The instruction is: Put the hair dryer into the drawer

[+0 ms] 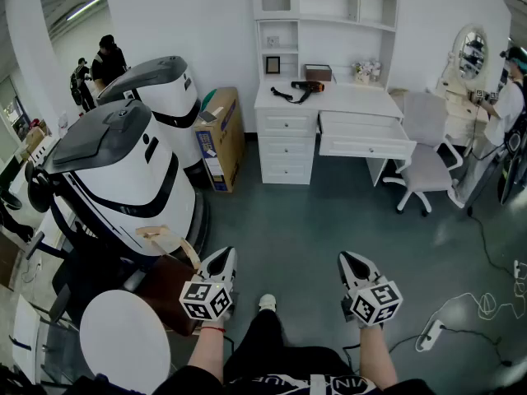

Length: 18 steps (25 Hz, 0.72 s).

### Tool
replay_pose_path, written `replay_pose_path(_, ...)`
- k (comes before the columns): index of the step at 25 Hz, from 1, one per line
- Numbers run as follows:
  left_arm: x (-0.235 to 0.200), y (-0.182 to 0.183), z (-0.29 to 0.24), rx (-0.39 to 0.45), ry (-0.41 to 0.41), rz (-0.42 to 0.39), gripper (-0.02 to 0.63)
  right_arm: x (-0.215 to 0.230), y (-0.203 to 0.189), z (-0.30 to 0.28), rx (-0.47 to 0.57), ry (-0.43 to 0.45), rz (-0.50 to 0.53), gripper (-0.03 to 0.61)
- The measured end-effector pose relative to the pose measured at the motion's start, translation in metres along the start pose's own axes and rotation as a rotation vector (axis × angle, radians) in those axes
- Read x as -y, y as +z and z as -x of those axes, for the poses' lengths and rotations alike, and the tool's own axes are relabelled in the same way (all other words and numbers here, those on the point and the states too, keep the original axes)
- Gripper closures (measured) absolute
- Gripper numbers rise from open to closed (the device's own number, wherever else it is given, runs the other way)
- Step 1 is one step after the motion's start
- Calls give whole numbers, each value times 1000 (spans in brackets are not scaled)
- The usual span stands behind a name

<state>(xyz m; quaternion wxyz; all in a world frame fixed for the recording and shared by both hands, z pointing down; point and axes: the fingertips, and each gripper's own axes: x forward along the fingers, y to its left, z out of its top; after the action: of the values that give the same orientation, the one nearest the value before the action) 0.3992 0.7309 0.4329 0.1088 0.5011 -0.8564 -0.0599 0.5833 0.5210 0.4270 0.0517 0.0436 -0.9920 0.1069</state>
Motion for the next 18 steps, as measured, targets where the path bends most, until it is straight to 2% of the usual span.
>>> replay_pose_path(7,-29,13,-67,17,-14,8,609,32,6,-60,-26,-19,4,575)
replay_pose_path(12,-68,19,-115,-4,-5,37,609,50,14,-122,-50,-19,8,575)
replay_pose_path(18,-97,37,-177,-19,-42,36,609,72,25,-185,-68,-45,-4,575)
